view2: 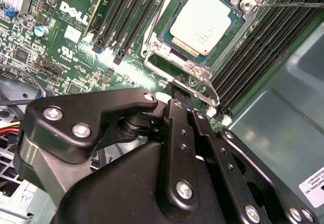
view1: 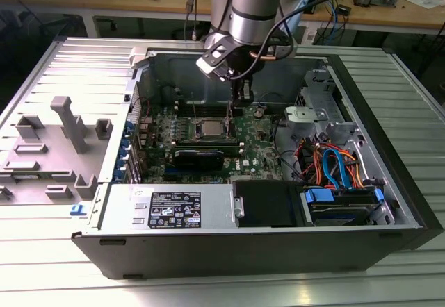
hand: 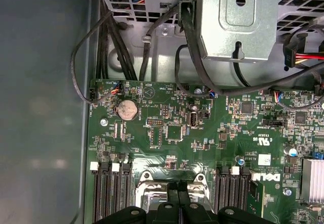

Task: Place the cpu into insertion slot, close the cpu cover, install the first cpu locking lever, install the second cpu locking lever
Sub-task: 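Close the cpu cover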

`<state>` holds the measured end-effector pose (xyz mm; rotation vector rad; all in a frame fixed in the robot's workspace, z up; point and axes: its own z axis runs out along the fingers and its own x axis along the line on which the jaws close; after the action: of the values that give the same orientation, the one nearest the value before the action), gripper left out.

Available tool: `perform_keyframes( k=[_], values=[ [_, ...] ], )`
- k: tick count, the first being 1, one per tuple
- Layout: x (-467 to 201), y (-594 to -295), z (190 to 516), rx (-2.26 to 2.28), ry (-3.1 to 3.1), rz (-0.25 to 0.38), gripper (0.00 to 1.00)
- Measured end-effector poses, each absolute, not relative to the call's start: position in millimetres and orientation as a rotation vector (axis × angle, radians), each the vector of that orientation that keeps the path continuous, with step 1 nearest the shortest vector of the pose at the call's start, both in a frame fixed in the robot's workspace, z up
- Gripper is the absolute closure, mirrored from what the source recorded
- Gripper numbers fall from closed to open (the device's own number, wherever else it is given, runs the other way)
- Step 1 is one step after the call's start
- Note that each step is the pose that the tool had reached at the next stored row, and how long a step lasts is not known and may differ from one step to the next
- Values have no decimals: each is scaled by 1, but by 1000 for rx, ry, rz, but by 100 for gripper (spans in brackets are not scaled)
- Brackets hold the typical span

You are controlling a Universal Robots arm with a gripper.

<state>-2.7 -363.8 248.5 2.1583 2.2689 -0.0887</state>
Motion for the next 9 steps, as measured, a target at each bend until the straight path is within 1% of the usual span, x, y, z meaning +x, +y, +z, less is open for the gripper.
perform_keyframes(
  k=[9],
  values=[
    [-4,-364,248,2158,2269,-89,89]
  ],
)
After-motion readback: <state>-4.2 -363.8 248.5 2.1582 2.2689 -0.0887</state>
